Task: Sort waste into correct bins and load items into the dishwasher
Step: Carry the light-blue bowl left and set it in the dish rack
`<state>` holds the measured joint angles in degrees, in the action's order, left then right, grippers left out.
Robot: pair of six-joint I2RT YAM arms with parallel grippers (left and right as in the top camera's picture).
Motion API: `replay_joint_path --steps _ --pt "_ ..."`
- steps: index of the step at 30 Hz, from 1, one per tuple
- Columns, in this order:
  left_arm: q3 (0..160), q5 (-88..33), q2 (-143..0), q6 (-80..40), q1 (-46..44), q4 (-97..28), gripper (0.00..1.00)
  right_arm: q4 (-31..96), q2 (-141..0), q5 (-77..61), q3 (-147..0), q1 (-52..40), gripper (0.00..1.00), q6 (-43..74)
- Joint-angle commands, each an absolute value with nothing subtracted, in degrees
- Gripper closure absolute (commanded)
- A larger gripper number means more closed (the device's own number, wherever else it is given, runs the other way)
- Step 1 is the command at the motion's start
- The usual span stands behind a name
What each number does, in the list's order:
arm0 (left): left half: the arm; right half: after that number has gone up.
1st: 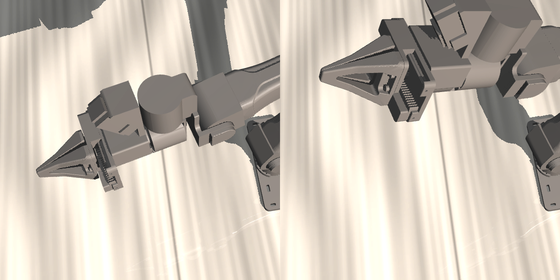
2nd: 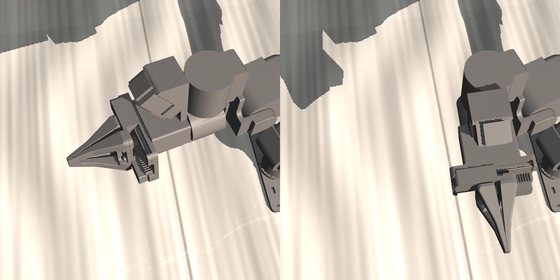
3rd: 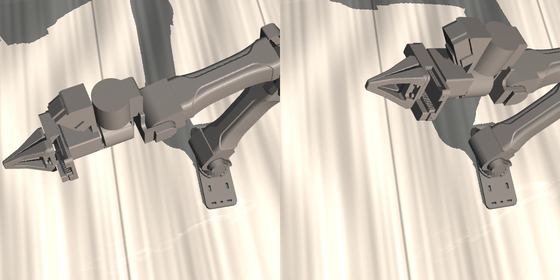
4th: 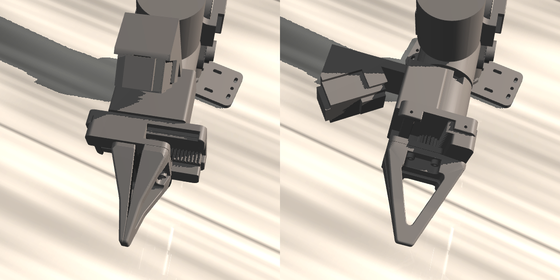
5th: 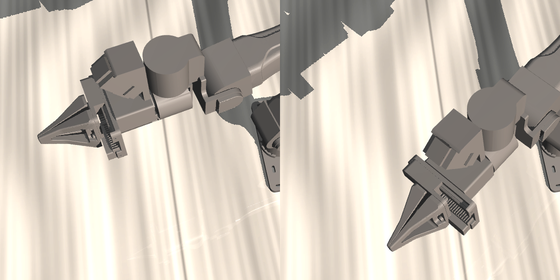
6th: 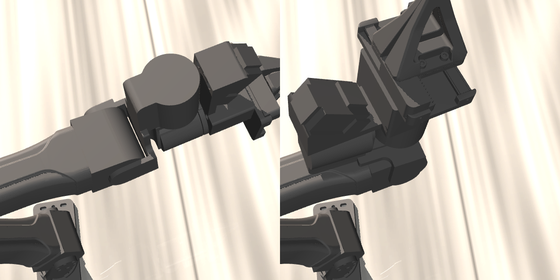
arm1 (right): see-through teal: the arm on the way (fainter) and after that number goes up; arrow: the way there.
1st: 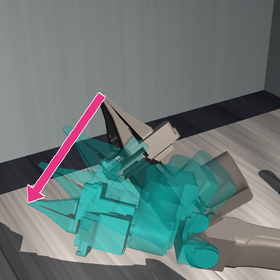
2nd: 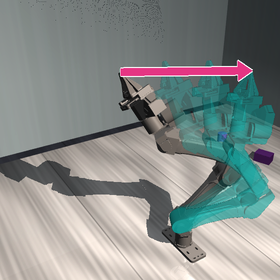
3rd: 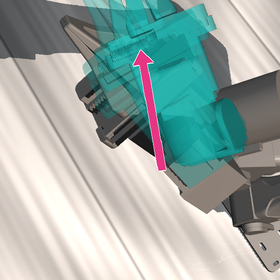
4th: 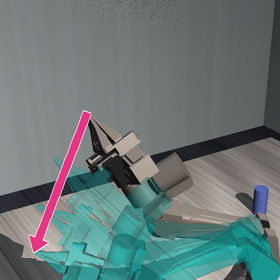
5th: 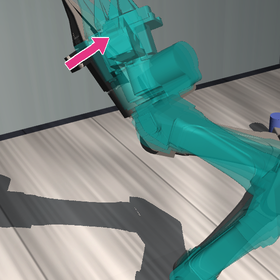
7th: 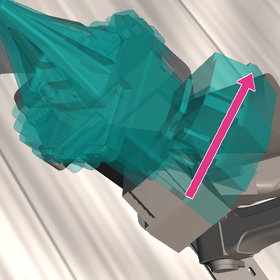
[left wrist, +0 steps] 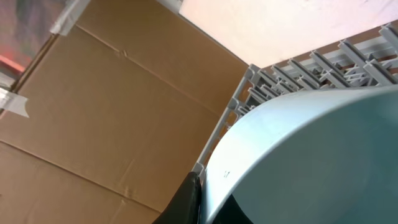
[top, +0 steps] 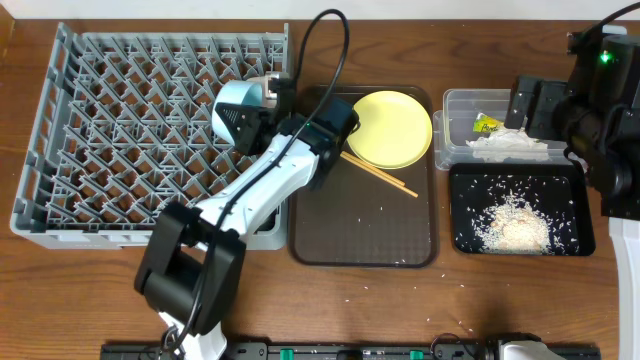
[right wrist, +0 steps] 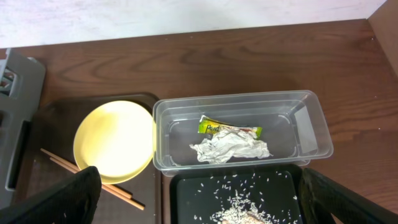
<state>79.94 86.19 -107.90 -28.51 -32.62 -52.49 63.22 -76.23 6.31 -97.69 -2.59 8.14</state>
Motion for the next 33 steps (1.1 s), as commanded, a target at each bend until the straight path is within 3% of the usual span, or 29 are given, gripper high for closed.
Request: replay_joint_path --steps 1,7,23,33 --pt "78.22 89.93 -108.36 -31.46 -32.14 -52.69 0.93 63.31 -76.03 7.05 -97.58 -2.31 0.01 8.73" --pt "73.71 84.16 -108.33 -38.59 -31.59 -55.24 0.93 63.31 -76.03 7.05 -97.58 -2.31 0.01 8.73" --pt "72.05 67.24 -108.33 -40.84 -30.61 -61.28 0.92 63.31 -76.03 7.05 -97.58 -2.31 0.01 8.73" --pt "72.14 54.92 -107.79 -40.8 -30.98 -62.96 0.85 63.33 -76.03 7.05 -97.58 -2.31 0.01 8.73"
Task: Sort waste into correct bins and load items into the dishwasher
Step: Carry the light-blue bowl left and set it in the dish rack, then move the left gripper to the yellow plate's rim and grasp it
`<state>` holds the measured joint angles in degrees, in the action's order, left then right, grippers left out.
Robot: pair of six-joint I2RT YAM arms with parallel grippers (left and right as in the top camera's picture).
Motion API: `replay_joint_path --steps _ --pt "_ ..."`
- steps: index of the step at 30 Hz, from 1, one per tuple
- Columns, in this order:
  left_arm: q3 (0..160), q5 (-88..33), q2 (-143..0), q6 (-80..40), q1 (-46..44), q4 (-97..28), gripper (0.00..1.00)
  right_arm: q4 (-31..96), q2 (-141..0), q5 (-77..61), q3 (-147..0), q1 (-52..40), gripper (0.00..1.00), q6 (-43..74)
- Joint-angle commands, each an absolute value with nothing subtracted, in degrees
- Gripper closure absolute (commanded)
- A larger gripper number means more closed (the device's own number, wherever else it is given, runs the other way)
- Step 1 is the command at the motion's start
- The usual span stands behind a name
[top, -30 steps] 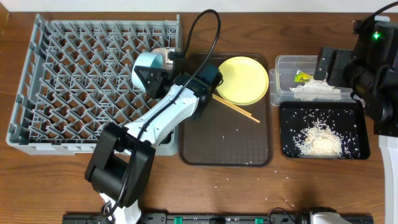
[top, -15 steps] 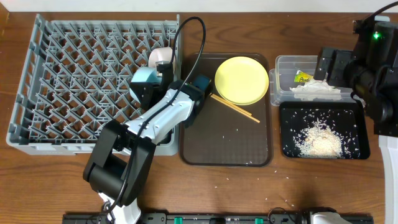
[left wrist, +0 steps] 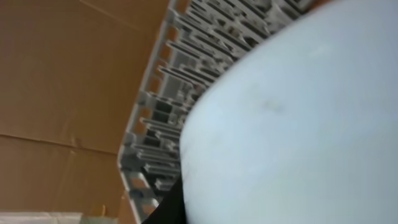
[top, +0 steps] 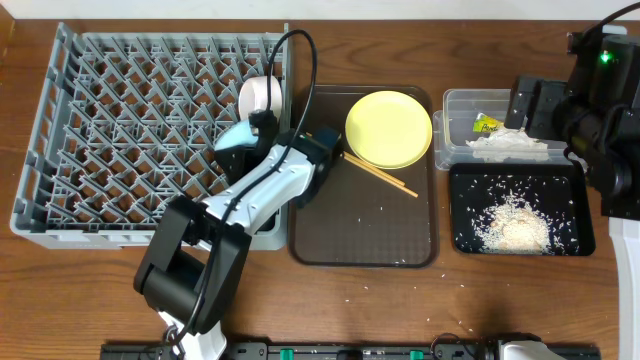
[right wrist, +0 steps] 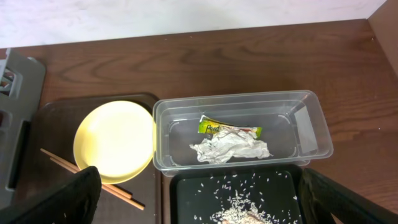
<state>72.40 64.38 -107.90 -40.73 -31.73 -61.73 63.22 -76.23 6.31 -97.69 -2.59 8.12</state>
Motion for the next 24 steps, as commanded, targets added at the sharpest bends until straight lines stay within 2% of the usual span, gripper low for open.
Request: replay_joint_path --steps 1,3,6,7,11,15,18,24 --pt "72.12 54.13 -107.79 -40.8 -30.98 -62.98 0.84 63.33 -76.03 7.05 -97.58 -2.31 0.01 8.73" --pt "72.12 52.49 -107.79 -40.8 -30.98 -63.2 0.83 63.35 -76.03 7.05 -97.58 -2.31 0.01 8.73" --pt "72.18 51.2 -107.68 -40.73 -30.98 -63.24 0.72 63.48 -76.03 7.05 -97.58 -2.31 0.01 8.73" --pt "72.66 50.52 -107.57 -40.56 -30.98 -63.83 0.66 63.53 -76.03 7.05 -97.58 -2.31 0.01 8.73" --pt "75.18 48.42 -106.65 -39.05 -31.0 -65.71 0.65 63.61 -76.03 7.05 -97.58 -2.31 0.01 8.73" --pt "79.09 43.03 -101.43 -32.69 -30.98 -65.47 0.57 63.99 -76.03 7.05 -97.58 -2.31 0.01 8.73" --pt "80.6 36.29 -96.14 -26.79 -30.98 -62.13 0.5 64.05 -76.03 7.05 -97.58 -2.31 0.01 8.73" --pt "80.6 23.46 -89.03 -19.73 -30.98 -56.01 0.46 64.1 -76.03 7.05 -97.58 -2.31 0.01 8.73"
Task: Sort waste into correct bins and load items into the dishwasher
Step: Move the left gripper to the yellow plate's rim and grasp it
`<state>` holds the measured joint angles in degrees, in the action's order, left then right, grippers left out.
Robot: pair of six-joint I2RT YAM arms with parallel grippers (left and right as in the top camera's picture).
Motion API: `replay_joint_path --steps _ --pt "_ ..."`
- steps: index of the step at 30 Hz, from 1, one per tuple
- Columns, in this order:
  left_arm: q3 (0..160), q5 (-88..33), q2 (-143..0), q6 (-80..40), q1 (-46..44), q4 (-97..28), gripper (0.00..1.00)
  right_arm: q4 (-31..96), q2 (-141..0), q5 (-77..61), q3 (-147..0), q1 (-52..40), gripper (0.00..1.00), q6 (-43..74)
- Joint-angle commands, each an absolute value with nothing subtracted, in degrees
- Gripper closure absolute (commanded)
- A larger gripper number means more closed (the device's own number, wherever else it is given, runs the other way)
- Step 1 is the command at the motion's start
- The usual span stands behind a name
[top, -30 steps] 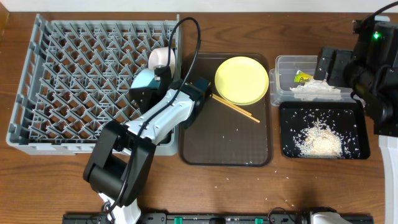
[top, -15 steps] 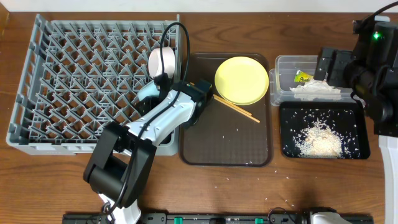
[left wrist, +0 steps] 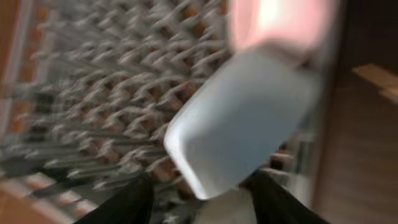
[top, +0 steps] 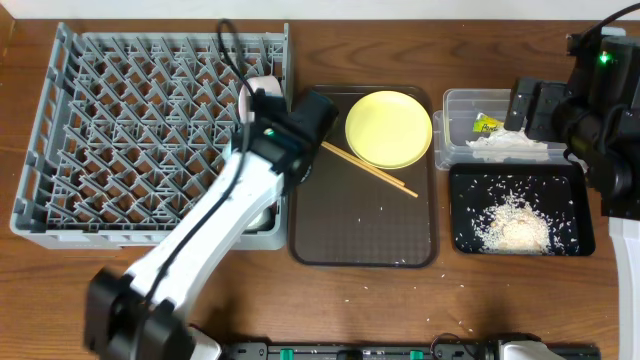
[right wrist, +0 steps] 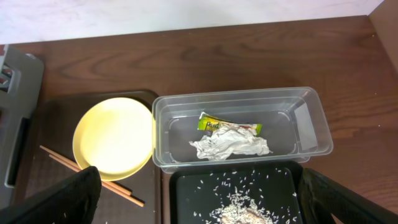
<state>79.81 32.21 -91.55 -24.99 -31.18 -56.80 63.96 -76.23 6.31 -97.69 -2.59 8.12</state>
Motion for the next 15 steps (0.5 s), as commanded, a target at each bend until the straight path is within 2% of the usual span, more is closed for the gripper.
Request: replay_joint_path --steps 1,9,12,15 --pt "80.6 23.09 -88.47 -19.75 -30.98 -55.77 0.46 64.12 -76.03 7.05 -97.58 -2.31 0.01 8.73" --pt "80.55 20.8 -89.19 -18.76 -30.98 -51.44 0.45 64.12 -76.03 7.05 -97.58 -2.31 0.01 8.73" --pt "81.43 11.11 -89.23 -12.05 -30.87 -45.87 0.45 64.12 -76.03 7.05 -97.58 -2.31 0.01 8.73" --pt "87.64 1.04 -91.31 -12.21 -30.28 -45.54 0.45 64.12 -76.03 7.05 -97.58 -2.31 0.01 8.73"
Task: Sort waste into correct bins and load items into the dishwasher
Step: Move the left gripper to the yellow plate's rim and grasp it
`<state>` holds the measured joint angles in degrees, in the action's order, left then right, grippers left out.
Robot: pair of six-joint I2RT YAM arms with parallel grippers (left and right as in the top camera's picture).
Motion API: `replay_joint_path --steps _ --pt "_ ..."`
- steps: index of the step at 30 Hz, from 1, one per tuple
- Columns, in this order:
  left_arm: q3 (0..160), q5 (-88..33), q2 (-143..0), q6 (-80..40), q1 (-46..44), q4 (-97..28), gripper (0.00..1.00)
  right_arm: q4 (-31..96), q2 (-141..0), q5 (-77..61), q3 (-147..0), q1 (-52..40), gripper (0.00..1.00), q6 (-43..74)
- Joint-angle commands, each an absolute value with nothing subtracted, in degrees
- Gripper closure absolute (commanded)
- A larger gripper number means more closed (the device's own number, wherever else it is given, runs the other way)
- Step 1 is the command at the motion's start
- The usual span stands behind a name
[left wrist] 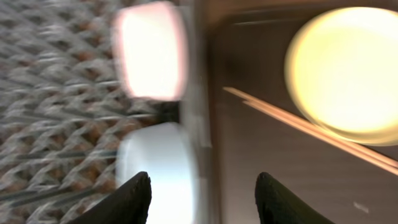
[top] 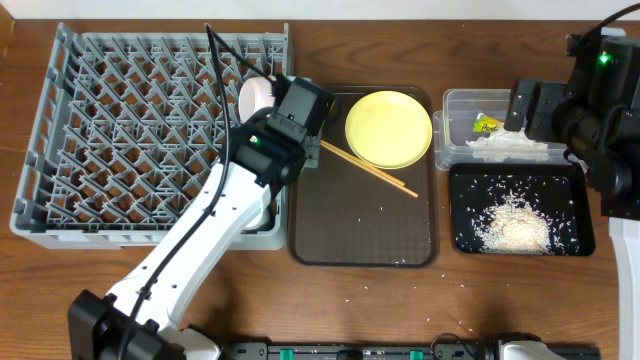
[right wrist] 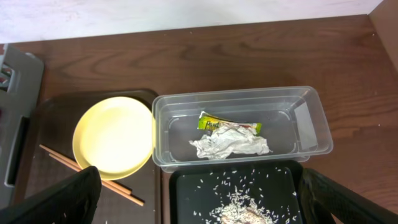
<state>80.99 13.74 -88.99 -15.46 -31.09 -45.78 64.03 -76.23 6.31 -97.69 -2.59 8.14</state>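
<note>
My left gripper [left wrist: 208, 196] hangs open and empty over the right rim of the grey dish rack [top: 60, 130], as the overhead view [top: 300, 108] also shows. Below it a pale blue bowl [left wrist: 158, 168] lies in the rack, next to a pink-white cup [left wrist: 149, 50]. On the brown tray [top: 360, 230] sit a yellow plate [top: 388, 128] and a pair of chopsticks [top: 375, 172]. My right gripper [right wrist: 199, 199] stands open and empty above the bins.
A clear bin [right wrist: 311, 124] holds a green wrapper [right wrist: 214, 124] and crumpled tissue [right wrist: 230, 146]. In front of it a black tray [top: 470, 215] holds loose rice [top: 515, 225]. Rice grains lie scattered on the brown tray and the table's front.
My left gripper has shifted right, from over the bowl in the rack to the rack's right rim, with the plate and chopsticks now in its view. The right arm has stayed put.
My left gripper was shut on the pale blue bowl above the rack's right side. Then it held the bowl lower, against the rack. Then the bowl lay in the rack with the gripper open above it, and now the gripper is at the tray's edge.
</note>
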Motion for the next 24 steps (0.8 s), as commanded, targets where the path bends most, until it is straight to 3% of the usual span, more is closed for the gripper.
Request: replay_joint_path --steps 1,7,9,11,13,18,24 --pt "89.25 0.27 -92.09 -12.32 -30.28 -45.82 0.45 64.12 -76.03 7.05 -97.58 -2.31 0.01 8.73" --pt "99.42 -0.05 -105.89 -16.12 -30.13 -43.35 0.45 64.12 -76.03 7.05 -97.58 -2.31 0.01 8.73" --pt "99.42 -0.49 -109.27 -17.98 -29.89 -41.19 0.37 64.14 -76.03 7.05 -97.58 -2.31 0.01 8.73" --pt "99.39 -1.1 -112.75 -17.91 -29.91 -39.07 0.23 64.12 -76.03 7.05 -97.58 -2.31 0.01 8.73" --pt "99.39 -1.1 -115.26 -18.09 -30.11 -37.71 0.17 64.12 -76.03 7.05 -97.58 -2.31 0.01 8.73" --pt "99.24 -1.08 -119.81 -19.31 -30.17 -34.28 0.17 64.14 -76.03 7.05 -97.56 -2.31 0.01 8.73" --pt "99.22 -1.08 -125.49 -30.74 -30.17 -32.67 0.17 64.14 -76.03 7.05 -97.58 -2.31 0.01 8.73"
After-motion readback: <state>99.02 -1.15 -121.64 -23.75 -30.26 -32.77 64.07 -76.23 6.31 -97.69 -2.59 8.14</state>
